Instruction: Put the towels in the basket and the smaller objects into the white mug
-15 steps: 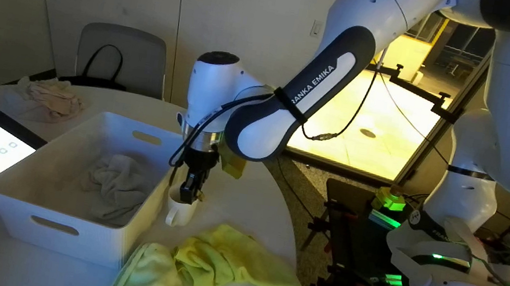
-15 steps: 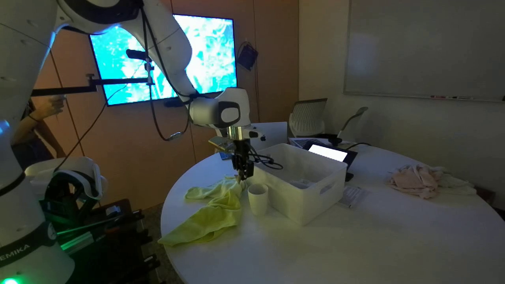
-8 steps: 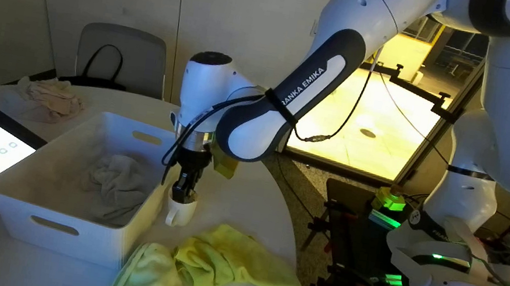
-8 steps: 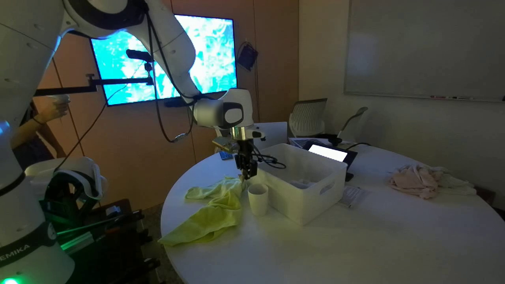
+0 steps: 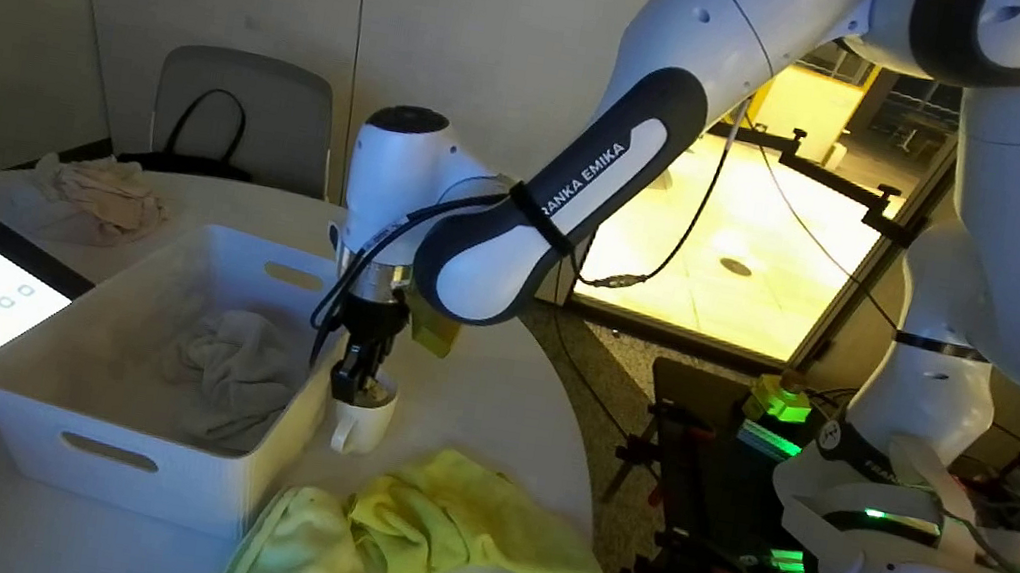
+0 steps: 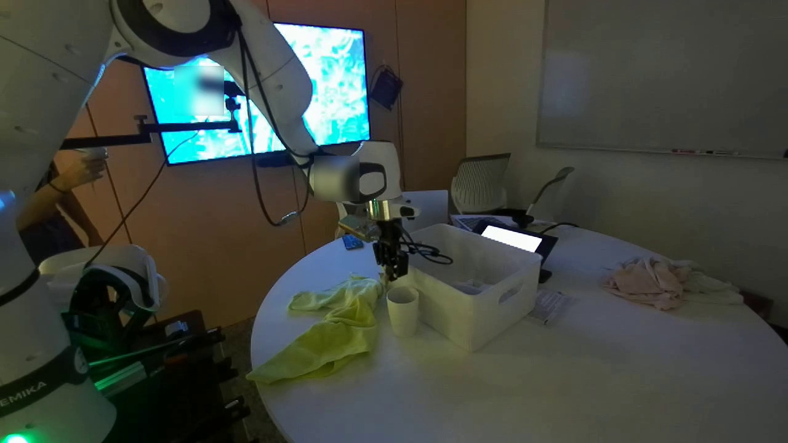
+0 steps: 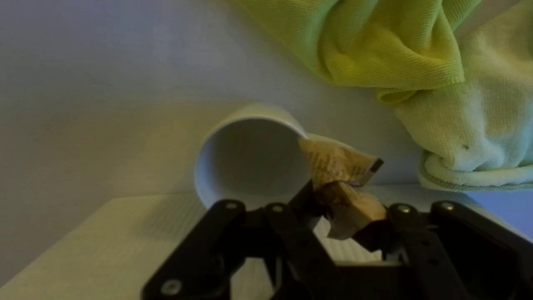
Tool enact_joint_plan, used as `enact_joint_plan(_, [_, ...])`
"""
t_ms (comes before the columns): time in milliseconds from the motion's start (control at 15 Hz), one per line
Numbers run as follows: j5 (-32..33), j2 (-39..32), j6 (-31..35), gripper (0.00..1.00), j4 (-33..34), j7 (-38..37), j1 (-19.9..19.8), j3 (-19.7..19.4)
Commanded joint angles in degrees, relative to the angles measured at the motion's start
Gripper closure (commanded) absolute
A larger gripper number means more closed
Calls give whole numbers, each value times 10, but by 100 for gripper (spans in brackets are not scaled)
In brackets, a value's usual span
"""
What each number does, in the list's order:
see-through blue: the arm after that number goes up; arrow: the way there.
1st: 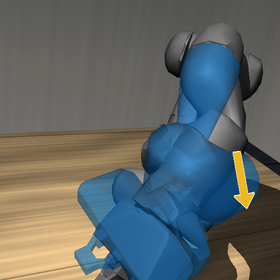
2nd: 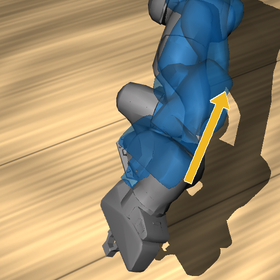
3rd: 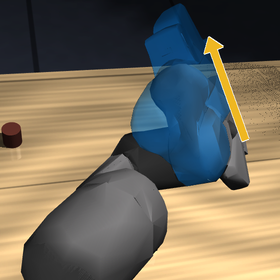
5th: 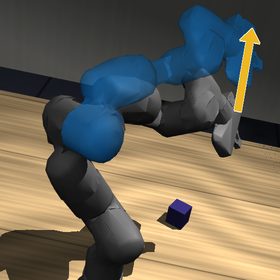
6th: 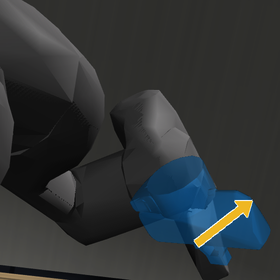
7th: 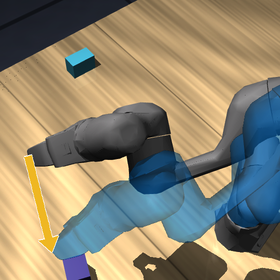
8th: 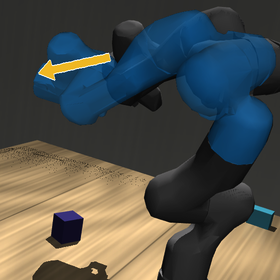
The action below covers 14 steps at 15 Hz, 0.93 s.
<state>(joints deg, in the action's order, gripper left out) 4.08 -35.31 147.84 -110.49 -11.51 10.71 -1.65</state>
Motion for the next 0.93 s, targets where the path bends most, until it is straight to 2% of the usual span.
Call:
enact_joint_plan(0, [13,-6,-1,97,17,-9,5,-9])
enact_joint_plan(600, [23,-8,2,95,17,-12,6,-20])
enact_joint_plan(667, [25,-8,2,90,18,-13,7,-21])
enact_joint_plan(733, [27,-9,3,77,18,-14,7,-22])
enact_joint_plan(800, [28,-9,4,83,18,-15,7,-23])
enact_joint_plan(867, [28,-10,4,79,19,-14,7,-23])
